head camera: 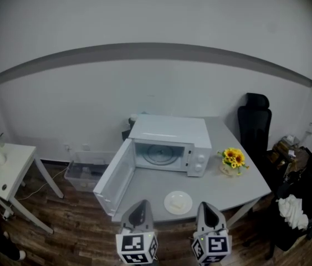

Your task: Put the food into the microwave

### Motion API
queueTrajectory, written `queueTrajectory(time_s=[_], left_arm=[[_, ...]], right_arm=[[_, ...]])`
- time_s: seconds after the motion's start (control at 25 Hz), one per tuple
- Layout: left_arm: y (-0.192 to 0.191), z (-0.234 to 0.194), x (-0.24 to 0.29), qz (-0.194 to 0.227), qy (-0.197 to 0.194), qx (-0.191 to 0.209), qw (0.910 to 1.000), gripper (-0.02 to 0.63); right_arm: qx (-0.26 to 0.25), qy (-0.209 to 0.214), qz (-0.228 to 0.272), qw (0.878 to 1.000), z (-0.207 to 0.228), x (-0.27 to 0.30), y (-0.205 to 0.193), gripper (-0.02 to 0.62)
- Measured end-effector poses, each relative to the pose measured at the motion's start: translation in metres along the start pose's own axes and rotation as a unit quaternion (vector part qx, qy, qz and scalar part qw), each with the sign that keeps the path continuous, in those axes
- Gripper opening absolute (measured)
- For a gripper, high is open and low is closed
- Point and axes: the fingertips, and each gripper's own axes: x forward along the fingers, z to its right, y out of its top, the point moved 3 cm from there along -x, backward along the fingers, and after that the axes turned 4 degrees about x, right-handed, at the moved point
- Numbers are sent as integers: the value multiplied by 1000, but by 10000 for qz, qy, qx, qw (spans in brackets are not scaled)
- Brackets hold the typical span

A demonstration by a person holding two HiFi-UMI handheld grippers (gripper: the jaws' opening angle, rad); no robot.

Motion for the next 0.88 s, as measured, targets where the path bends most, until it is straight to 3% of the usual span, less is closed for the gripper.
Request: queueTrajectory(time_s=[0.36,0.88], left_arm=[[19,-15,74,83,-116,57,9999,9],[6,-43,171,-100,-251,-70,9996,9]], right_arm=[[-44,92,133,9999,10,73,13,17],[-132,59,-84,9999,16,176,6,15]])
